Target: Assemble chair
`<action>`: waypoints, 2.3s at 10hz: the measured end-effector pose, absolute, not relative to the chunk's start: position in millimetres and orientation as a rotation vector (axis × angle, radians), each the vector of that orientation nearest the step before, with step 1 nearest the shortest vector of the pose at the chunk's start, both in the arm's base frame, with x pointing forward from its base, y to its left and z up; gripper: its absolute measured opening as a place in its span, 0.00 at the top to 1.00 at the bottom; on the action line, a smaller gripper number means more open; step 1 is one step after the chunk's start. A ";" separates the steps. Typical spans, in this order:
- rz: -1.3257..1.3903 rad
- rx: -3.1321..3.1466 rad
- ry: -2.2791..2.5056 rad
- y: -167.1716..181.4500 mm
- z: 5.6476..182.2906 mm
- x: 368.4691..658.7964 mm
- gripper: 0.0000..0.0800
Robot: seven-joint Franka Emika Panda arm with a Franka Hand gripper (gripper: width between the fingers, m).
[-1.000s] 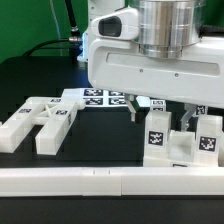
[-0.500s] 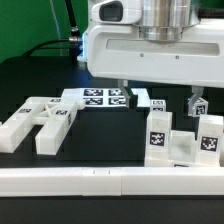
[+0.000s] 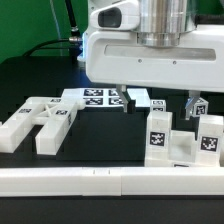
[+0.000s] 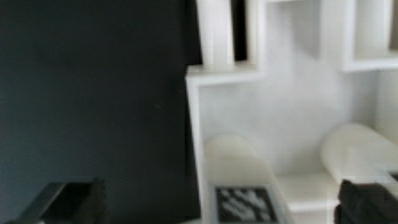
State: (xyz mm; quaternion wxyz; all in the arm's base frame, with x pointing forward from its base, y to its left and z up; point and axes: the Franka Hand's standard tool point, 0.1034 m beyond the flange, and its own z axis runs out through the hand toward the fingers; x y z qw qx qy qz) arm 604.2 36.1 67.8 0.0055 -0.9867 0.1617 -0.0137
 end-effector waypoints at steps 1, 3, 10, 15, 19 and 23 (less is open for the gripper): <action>-0.049 -3.093 0.501 36.0 59.3 601.6 0.19; -0.056 -3.103 0.477 43.5 39.2 598.0 0.19; -0.013 -3.115 0.476 40.2 16.5 591.9 0.19; -0.008 -3.117 0.474 40.1 12.5 590.4 0.59; -0.009 -3.117 0.471 40.9 14.2 590.8 0.59; 0.058 -3.112 0.421 36.8 58.0 589.9 0.59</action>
Offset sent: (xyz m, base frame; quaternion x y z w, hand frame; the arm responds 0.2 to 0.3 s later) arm 0.0107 -0.0052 -0.0131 -0.0047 0.0171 -0.0014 0.9998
